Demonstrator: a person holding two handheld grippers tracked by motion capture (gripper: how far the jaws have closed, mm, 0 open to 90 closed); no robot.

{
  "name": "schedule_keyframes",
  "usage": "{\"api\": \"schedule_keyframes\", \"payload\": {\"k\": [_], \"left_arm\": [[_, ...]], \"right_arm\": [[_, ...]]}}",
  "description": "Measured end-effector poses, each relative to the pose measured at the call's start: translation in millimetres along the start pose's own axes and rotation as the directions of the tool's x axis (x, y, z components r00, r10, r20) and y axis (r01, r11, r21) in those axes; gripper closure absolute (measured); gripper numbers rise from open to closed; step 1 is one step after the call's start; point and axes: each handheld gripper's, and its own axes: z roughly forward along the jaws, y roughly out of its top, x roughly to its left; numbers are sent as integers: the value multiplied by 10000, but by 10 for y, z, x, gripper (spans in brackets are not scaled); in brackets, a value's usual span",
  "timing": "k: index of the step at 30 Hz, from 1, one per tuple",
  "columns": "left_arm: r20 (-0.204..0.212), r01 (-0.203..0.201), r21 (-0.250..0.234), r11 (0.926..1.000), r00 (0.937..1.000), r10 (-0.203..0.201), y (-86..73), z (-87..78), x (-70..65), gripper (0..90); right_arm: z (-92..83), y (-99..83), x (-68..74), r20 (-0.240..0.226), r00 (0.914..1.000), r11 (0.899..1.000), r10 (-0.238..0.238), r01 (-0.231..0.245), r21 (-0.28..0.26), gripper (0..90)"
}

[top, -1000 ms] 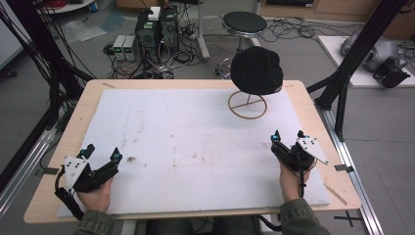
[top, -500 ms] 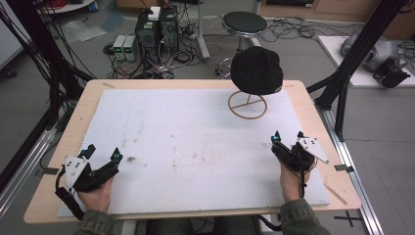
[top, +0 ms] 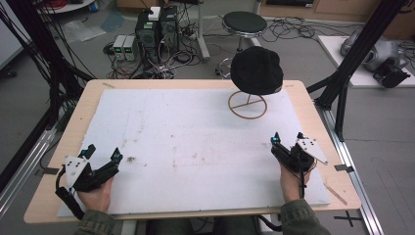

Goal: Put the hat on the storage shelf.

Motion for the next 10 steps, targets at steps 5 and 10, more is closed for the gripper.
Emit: {"api": "schedule_keyframes", "payload": {"k": [5,10], "left_arm": [[2,9,12,10000,10000,-9,0,2,0,161],[2,8,27,10000,10000,-8,-1,5,5,161]], "right_arm": [[-8,1,-6,5,10000,10000,66,-66,5,192],[-2,-6,-8,12,10000,10000,27,-27,-45,192]]}}
